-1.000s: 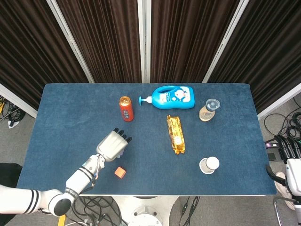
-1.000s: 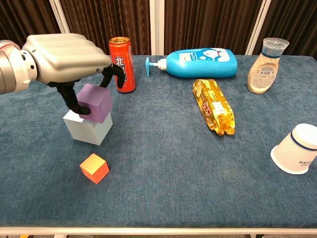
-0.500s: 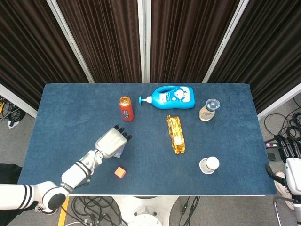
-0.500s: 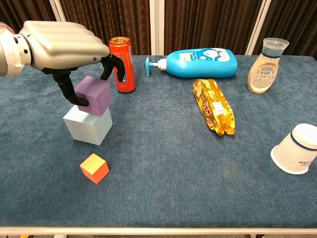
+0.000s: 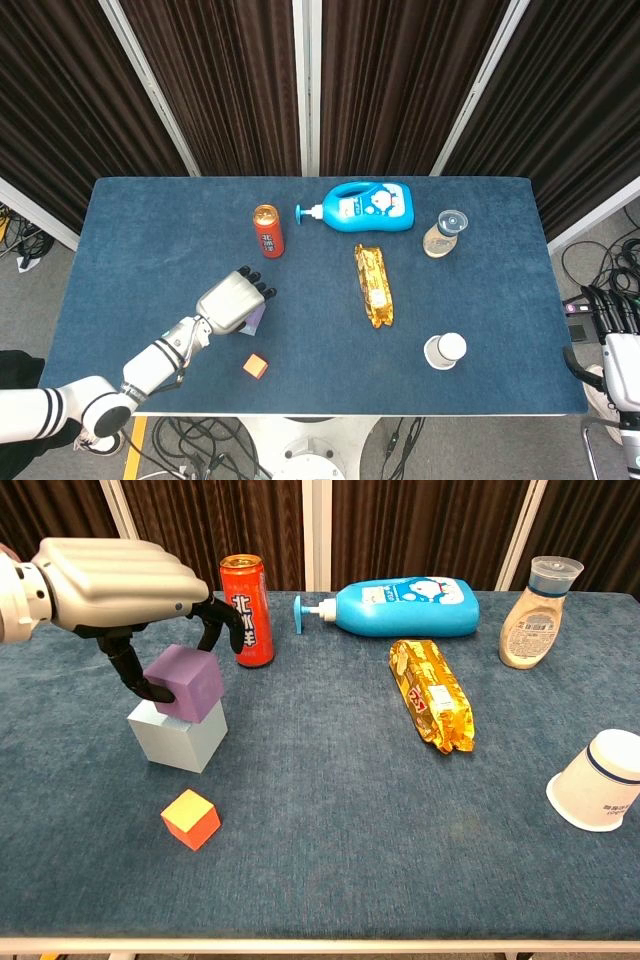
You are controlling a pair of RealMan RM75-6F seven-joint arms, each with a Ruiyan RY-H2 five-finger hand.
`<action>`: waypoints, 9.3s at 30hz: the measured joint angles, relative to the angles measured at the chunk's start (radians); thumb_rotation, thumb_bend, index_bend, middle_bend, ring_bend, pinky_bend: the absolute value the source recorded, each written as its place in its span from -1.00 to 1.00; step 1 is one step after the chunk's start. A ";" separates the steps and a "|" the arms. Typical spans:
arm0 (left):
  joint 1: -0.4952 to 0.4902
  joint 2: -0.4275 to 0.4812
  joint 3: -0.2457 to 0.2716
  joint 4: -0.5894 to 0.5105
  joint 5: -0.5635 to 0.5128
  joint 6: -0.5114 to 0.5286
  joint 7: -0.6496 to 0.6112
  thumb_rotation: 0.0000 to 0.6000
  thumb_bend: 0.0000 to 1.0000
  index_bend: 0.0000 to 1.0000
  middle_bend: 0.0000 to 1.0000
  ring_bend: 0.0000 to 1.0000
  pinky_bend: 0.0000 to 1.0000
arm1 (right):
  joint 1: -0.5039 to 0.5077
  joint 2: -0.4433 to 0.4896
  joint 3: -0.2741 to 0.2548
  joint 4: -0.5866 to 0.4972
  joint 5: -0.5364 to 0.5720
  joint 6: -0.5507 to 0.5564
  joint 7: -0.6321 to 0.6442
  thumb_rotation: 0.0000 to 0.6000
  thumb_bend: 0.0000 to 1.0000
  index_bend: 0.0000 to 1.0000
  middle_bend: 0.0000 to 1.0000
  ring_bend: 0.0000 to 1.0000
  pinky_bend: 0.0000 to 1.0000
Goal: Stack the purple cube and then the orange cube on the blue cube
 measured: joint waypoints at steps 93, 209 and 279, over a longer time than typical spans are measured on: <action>0.433 0.091 0.141 -0.130 0.225 0.211 -0.216 1.00 -0.72 -0.24 -0.06 -0.31 -0.17 | 0.017 0.015 -0.007 -0.014 0.025 -0.045 -0.006 1.00 -0.54 -0.90 -0.83 -1.00 -1.00; 0.341 0.014 0.182 0.314 0.519 0.348 -0.300 1.00 -0.38 -0.07 0.29 -0.13 -0.05 | 0.017 0.044 0.004 -0.003 0.049 -0.054 0.072 1.00 -0.54 -0.91 -0.82 -1.00 -1.00; 0.090 -0.059 0.070 0.495 0.670 0.331 -0.539 1.00 -0.38 -0.15 0.24 -0.13 -0.07 | 0.035 0.019 0.008 -0.012 0.083 -0.081 -0.011 1.00 -0.53 -0.92 -0.82 -1.00 -1.00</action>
